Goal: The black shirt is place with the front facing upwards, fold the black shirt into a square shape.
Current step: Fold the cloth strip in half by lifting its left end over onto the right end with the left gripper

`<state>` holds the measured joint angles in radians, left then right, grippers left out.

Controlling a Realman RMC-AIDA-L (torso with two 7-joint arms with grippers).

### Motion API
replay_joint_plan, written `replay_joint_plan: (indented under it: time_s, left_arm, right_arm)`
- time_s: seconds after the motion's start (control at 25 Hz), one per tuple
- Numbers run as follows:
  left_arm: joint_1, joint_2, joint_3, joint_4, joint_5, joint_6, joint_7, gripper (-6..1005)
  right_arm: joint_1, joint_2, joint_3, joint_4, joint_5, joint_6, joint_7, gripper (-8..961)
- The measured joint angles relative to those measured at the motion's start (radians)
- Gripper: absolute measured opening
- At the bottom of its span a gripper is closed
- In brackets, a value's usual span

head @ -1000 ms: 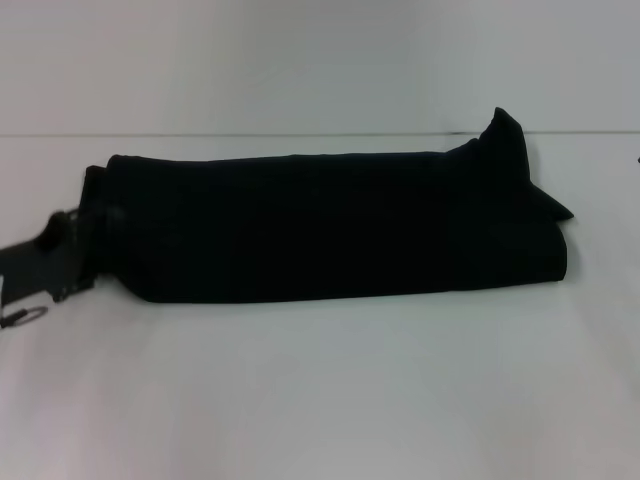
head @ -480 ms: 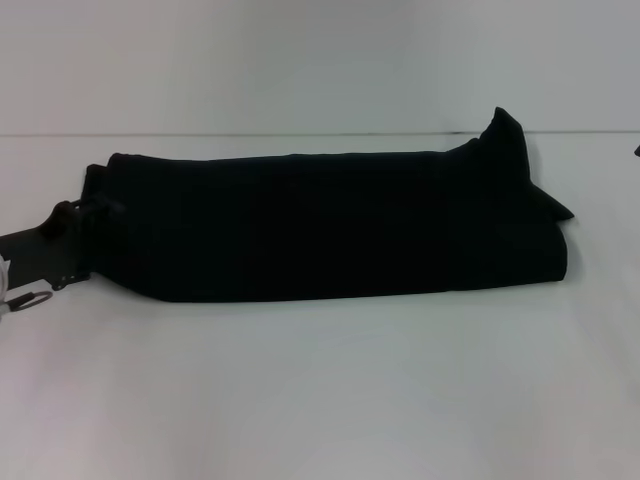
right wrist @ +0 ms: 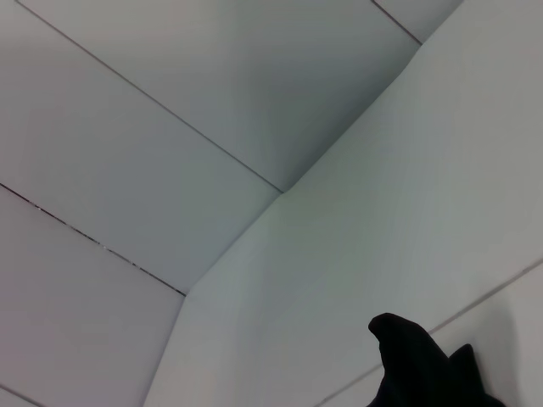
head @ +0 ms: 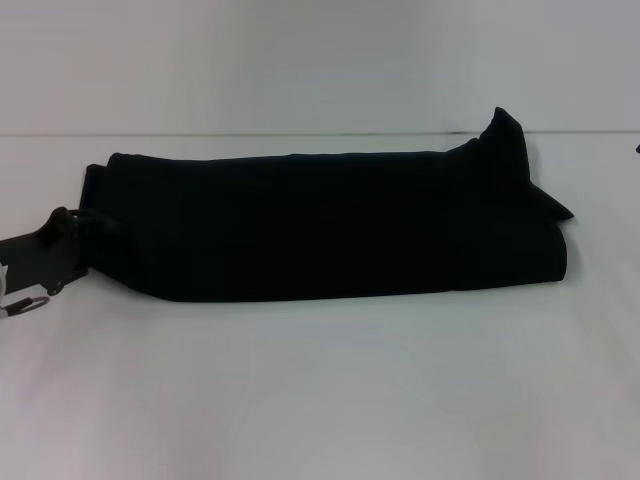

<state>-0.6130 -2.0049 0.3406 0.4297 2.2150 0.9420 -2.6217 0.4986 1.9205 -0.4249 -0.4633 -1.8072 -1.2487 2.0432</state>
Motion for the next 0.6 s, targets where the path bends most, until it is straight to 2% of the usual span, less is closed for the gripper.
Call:
replay_joint_plan:
  time_s: [0.16, 0.36, 0.52, 0.6]
  left_arm:
    - [-0.007, 0.000, 0.000, 0.000, -0.003, 0.002, 0.025, 527]
    - [-0.040, -0.001, 0.000, 0.000, -0.040, 0.016, 0.151, 426]
    - [-0.071, -0.002, 0.000, 0.002, -0.044, -0.005, 0.246, 193]
    - [-0.073, -0.001, 0.000, 0.002, -0.044, -0.029, 0.262, 133]
  right_arm:
    - [0.000, 0.000, 0.001, 0.000, 0.000, 0.003, 0.000, 854]
    - [0.001, -0.002, 0.008, 0.000, 0.000, 0.004, 0.001, 854]
    - [0.001, -0.010, 0.003, 0.000, -0.007, 0.011, 0.009, 854]
    - [0.000, -0.012, 0.003, 0.000, -0.008, 0.015, 0.012, 854]
